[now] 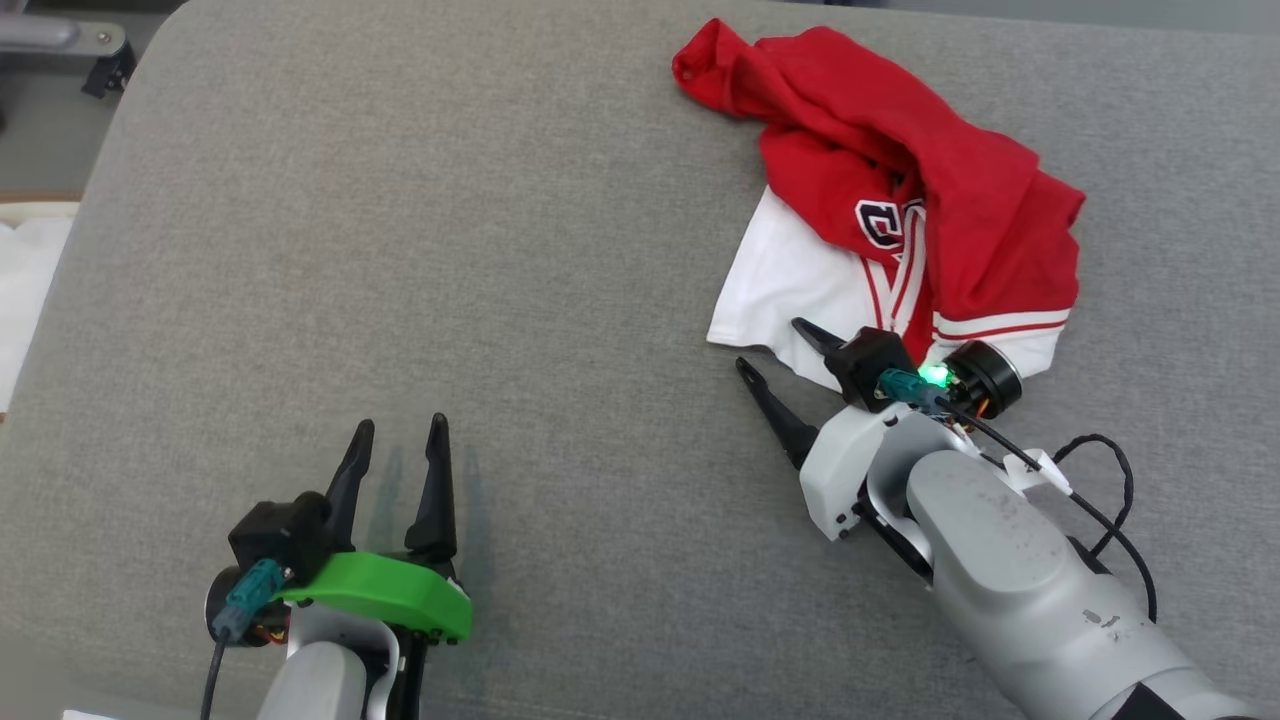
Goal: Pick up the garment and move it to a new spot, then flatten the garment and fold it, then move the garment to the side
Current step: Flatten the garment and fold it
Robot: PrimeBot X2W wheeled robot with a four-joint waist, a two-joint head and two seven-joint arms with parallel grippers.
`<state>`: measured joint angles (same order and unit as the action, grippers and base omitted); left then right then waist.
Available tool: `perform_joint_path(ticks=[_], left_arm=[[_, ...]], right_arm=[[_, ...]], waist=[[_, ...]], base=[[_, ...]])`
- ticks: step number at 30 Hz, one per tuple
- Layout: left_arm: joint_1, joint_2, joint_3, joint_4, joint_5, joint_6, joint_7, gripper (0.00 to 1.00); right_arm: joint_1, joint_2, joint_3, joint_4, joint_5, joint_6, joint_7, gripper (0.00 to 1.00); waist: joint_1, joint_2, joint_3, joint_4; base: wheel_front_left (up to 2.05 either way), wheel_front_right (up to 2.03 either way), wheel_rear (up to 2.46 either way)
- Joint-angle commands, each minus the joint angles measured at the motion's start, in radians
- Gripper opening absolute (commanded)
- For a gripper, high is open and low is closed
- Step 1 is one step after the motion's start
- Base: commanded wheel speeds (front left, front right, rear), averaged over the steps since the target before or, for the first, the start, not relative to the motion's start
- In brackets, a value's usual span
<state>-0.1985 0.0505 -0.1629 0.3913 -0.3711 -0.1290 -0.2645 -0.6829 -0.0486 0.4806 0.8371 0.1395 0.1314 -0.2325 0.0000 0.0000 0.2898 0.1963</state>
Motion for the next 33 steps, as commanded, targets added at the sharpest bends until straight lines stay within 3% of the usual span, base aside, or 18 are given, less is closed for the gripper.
perform_joint_path(ticks=[1,2,3,4,5,12,21,33], left_arm=[[-0.019,0.001,-0.002,0.003,-0.009,-0.003,0.001,1.0],[-0.022,0.001,-0.004,0.004,-0.012,-0.003,0.001,1.0],[-0.024,0.001,-0.005,0.005,-0.014,-0.003,0.001,1.0],[-0.026,0.001,-0.004,0.007,-0.016,-0.003,0.001,1.0],[-0.027,0.001,0.0,0.008,-0.016,-0.003,0.001,1.0],[-0.002,0.001,0.02,0.016,-0.005,-0.003,0.001,1.0],[0.063,0.002,0.024,0.034,0.011,-0.003,0.001,1.0],[0.102,0.002,-0.054,0.039,0.004,-0.003,0.001,1.0]], right_arm=[[-0.018,-0.005,0.012,0.025,-0.009,-0.002,0.007,1.0],[-0.023,-0.004,0.023,0.042,-0.008,-0.002,0.016,1.0],[-0.025,-0.005,0.031,0.063,-0.001,-0.002,0.027,0.79],[-0.027,-0.005,0.033,0.078,0.001,-0.002,0.034,0.29],[-0.031,-0.005,0.034,0.086,0.009,-0.002,0.029,0.0],[-0.119,-0.004,-0.007,0.013,0.021,-0.002,-0.03,0.0],[-0.368,-0.004,-0.02,-0.235,0.004,-0.002,-0.033,0.0],[-0.733,-0.125,0.107,-0.132,-0.005,-0.002,-0.033,0.0]], waist=[[0.0,0.0,0.035,0.039],[0.0,0.0,0.036,0.042],[0.0,0.0,0.036,0.044],[0.0,0.0,0.035,0.045],[0.0,0.0,0.034,0.045],[0.0,0.0,-0.007,0.022],[0.0,0.0,-0.114,-0.017],[0.0,0.0,-0.183,0.059]], base=[[0.0,0.0,0.0],[0.0,0.0,0.0],[0.0,0.0,0.0],[0.0,0.0,0.0],[0.0,0.0,0.0],[0.0,0.0,0.0],[0.0,0.0,0.0],[0.0,0.0,0.0]])
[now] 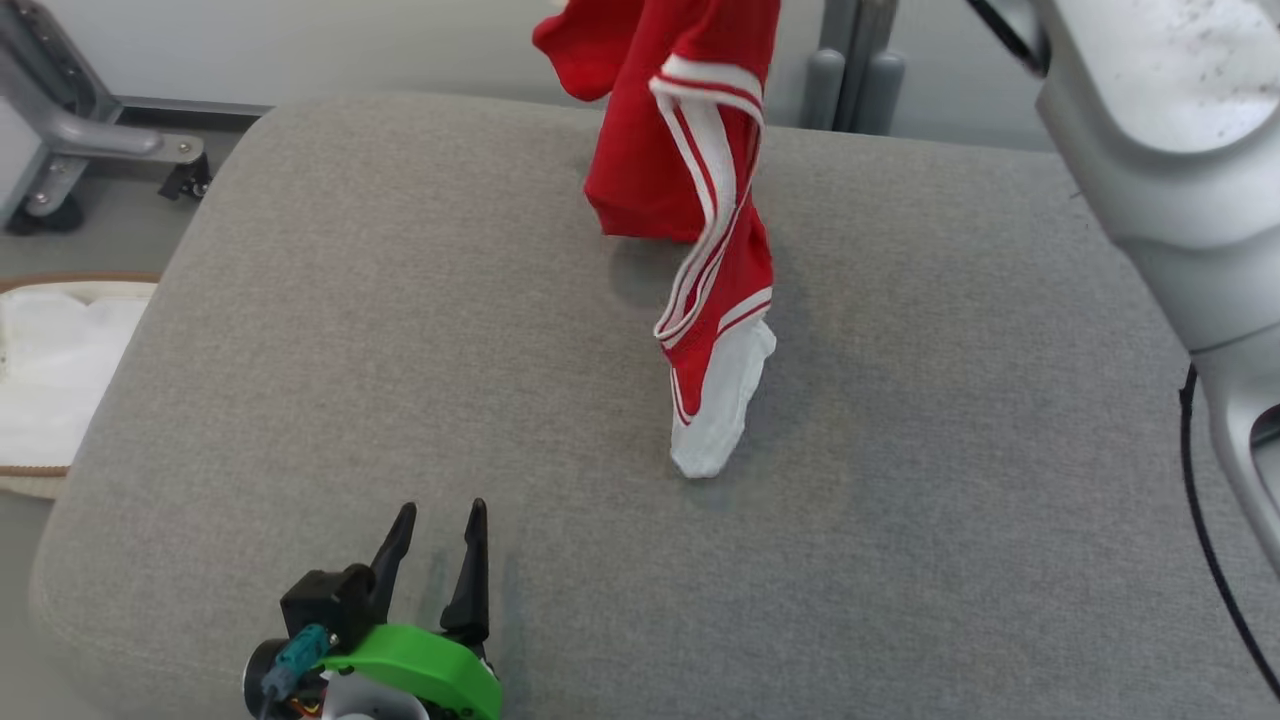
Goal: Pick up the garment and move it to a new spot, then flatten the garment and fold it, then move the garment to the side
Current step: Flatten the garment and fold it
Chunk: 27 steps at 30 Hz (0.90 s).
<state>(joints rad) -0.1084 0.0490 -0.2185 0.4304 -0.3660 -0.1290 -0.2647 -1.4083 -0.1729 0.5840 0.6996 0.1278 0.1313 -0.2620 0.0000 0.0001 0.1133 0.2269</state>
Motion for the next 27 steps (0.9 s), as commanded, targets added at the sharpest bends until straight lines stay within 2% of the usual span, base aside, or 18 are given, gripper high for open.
perform_joint_path(ticks=[1,9,18,22,27], left_arm=[[0.012,0.004,-0.002,0.0,-0.005,-0.003,0.001,1.0],[0.001,0.004,-0.008,-0.006,-0.023,-0.003,0.001,1.0],[-0.026,0.003,0.002,-0.013,-0.003,-0.003,0.001,1.0],[-0.037,0.003,0.002,-0.018,0.002,-0.003,0.001,1.0],[-0.025,0.004,0.009,-0.016,0.008,-0.003,0.001,1.0]], right_arm=[[-0.028,-0.015,0.016,0.019,0.009,-0.001,-0.004,0.0],[-0.131,-0.085,0.089,0.12,0.07,-0.002,-0.004,0.0],[-0.172,-0.223,0.185,0.049,0.169,-0.002,-0.004,0.0],[-0.103,-0.267,0.216,-0.018,0.223,-0.002,-0.004,0.0],[0.127,-0.28,0.269,-0.138,0.299,-0.002,-0.004,0.0]], waist=[[0.0,-0.0001,-0.004,0.036],[0.0,-0.0001,0.035,0.05],[0.0,-0.0001,0.048,-0.022],[0.0,-0.0001,0.052,-0.063],[0.0,-0.0001,0.048,-0.111]], base=[[0.0,0.0,0.0],[0.0,0.0,0.0],[0.0,0.0,0.0],[0.0,0.0,0.0],[0.0,0.0,0.0]])
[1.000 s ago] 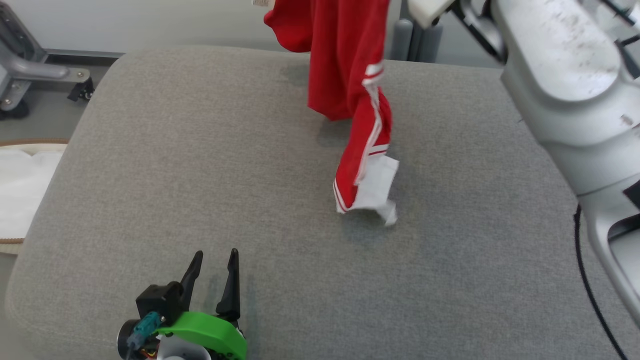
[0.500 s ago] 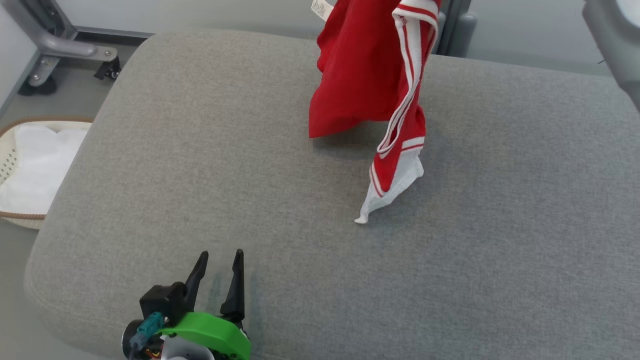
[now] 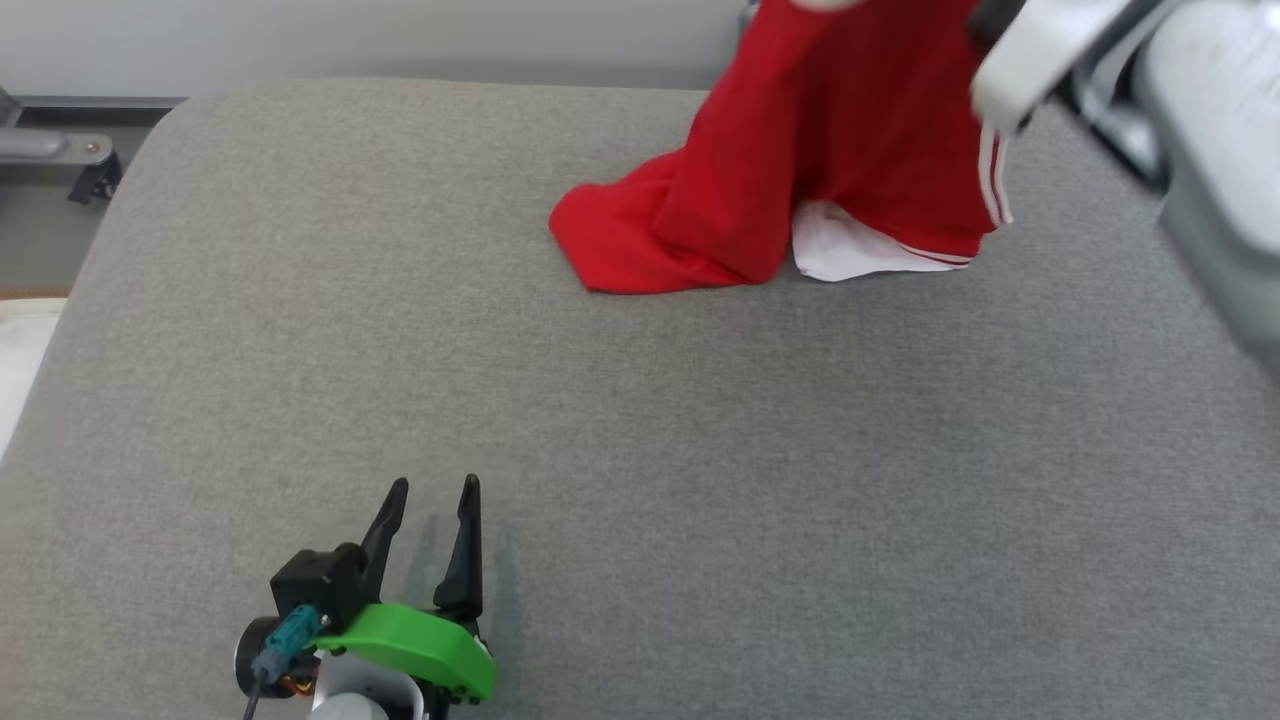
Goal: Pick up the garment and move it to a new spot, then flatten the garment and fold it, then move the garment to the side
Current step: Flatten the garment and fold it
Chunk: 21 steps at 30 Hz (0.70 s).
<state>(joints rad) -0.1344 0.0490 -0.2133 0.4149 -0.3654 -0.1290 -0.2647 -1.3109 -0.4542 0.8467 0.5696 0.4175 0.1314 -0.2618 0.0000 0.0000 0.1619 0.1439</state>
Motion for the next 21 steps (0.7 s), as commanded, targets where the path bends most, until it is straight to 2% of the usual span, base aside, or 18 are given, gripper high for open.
perform_joint_path(ticks=[1,6,10,19,20,21], left_arm=[[0.005,0.004,0.007,0.001,0.009,-0.003,0.001,1.0],[0.02,0.004,0.02,0.005,0.018,-0.003,0.001,1.0],[0.026,0.004,0.033,0.005,0.023,-0.003,0.001,1.0],[0.044,0.004,0.041,0.004,0.027,-0.003,0.001,1.0],[0.045,0.004,0.041,0.003,0.027,-0.003,0.001,1.0],[0.047,0.004,0.041,0.003,0.026,-0.003,0.001,1.0]], right_arm=[[0.092,0.005,0.02,-0.035,0.027,-0.002,-0.004,0.0],[0.452,0.013,0.063,-0.152,0.114,-0.002,-0.004,0.0],[0.7,0.023,0.024,-0.169,0.122,-0.002,-0.004,0.0],[1.053,0.047,-0.245,-0.134,0.027,-0.002,-0.004,0.0],[1.073,0.051,-0.274,-0.135,0.015,-0.002,-0.004,0.37],[1.097,0.06,-0.305,-0.141,0.002,-0.002,-0.004,1.0]], waist=[[0.0,0.0,-0.003,-0.035],[0.0,0.0,-0.009,-0.062],[0.0,0.0,-0.016,-0.078],[0.0,0.0,-0.043,-0.113],[0.0,0.0,-0.044,-0.116],[0.0,0.0,-0.046,-0.12]], base=[[0.0,0.0,0.0],[0.0,0.0,0.0],[0.0,0.0,0.0],[0.0,0.0,0.0],[0.0,0.0,0.0],[0.0,0.0,0.0]])
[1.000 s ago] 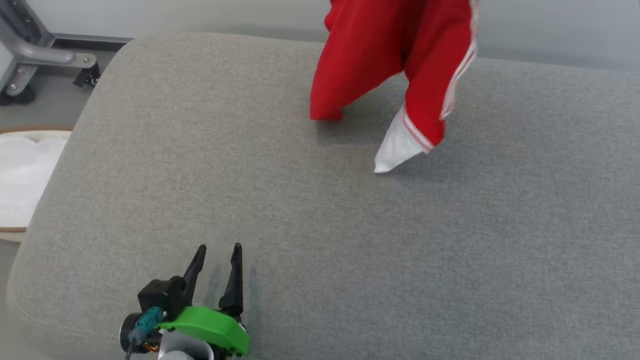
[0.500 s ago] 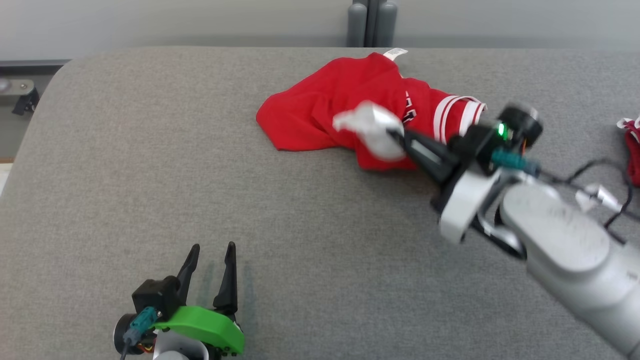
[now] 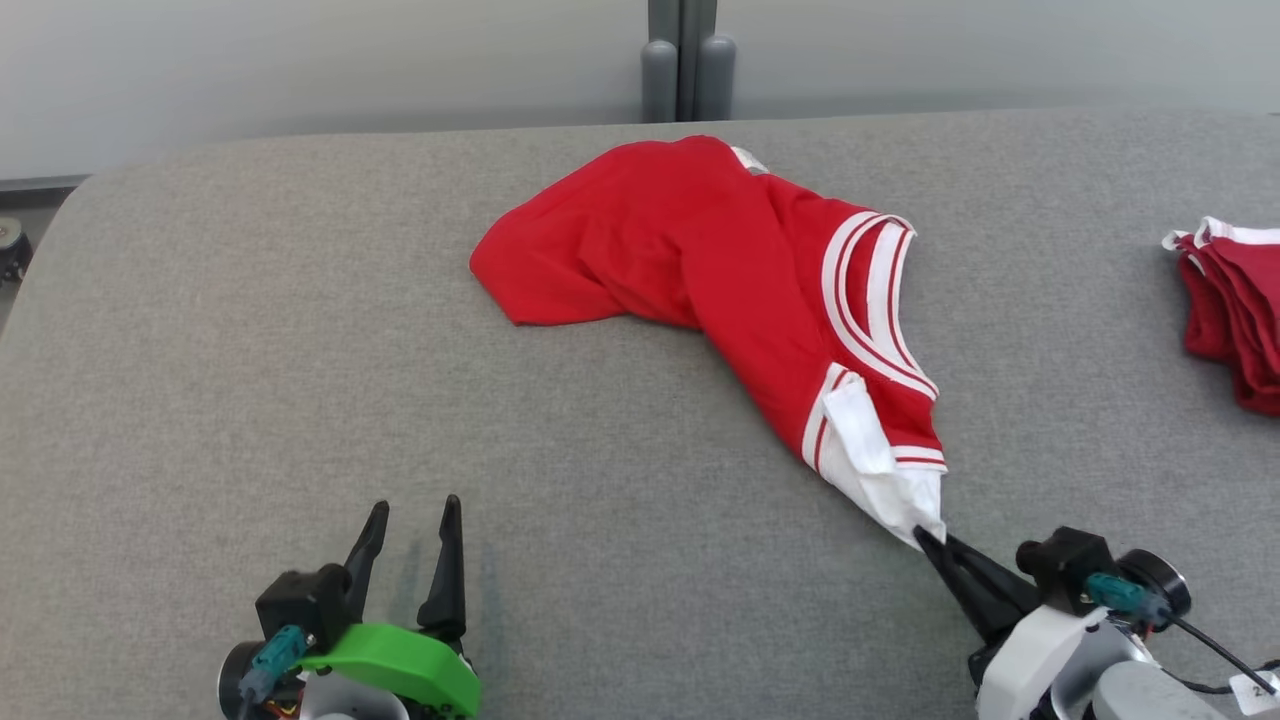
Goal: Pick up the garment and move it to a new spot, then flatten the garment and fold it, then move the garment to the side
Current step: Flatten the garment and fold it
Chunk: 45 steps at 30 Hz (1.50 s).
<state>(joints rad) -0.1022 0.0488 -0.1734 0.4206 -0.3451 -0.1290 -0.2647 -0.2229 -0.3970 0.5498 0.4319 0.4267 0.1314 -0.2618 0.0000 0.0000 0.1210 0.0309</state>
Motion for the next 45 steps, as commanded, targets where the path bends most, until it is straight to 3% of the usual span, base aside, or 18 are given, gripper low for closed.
perform_joint_path(ticks=[1,12,18,28,37,45], left_arm=[[0.017,0.004,0.001,-0.004,0.004,-0.003,0.001,1.0],[0.006,0.004,-0.006,-0.012,-0.002,-0.003,0.001,1.0],[-0.01,0.004,-0.004,-0.018,0.005,-0.003,0.001,1.0],[-0.063,0.004,-0.026,-0.039,0.014,-0.003,0.001,1.0],[-0.119,0.004,-0.058,-0.04,-0.013,-0.003,0.001,1.0],[-0.137,0.004,-0.086,-0.045,-0.04,-0.003,0.001,1.0]], right_arm=[[0.022,0.014,-0.041,-0.017,-0.016,-0.002,-0.004,1.0],[0.095,0.154,-0.325,-0.241,-0.154,-0.002,-0.004,1.0],[0.106,0.227,-0.395,-0.245,-0.192,-0.002,-0.004,1.0],[-0.103,0.25,-0.38,-0.03,-0.19,-0.002,-0.004,1.0],[-0.417,0.271,-0.339,0.201,-0.162,-0.002,0.064,1.0],[-0.583,0.288,-0.351,0.381,-0.086,-0.002,0.095,1.0]], waist=[[0.0,0.0,-0.005,-0.011],[0.0,0.0,-0.002,-0.03],[0.0,0.0,0.017,-0.035],[0.0,0.0,0.107,-0.002],[0.0,0.0,0.209,0.083],[0.0,0.0,0.257,0.154]], base=[[0.0,0.0,0.0],[0.0,0.0,0.0],[0.0,0.0,0.0],[0.0,0.0,0.0],[0.0,0.0,0.0],[0.0,0.0,0.0]])
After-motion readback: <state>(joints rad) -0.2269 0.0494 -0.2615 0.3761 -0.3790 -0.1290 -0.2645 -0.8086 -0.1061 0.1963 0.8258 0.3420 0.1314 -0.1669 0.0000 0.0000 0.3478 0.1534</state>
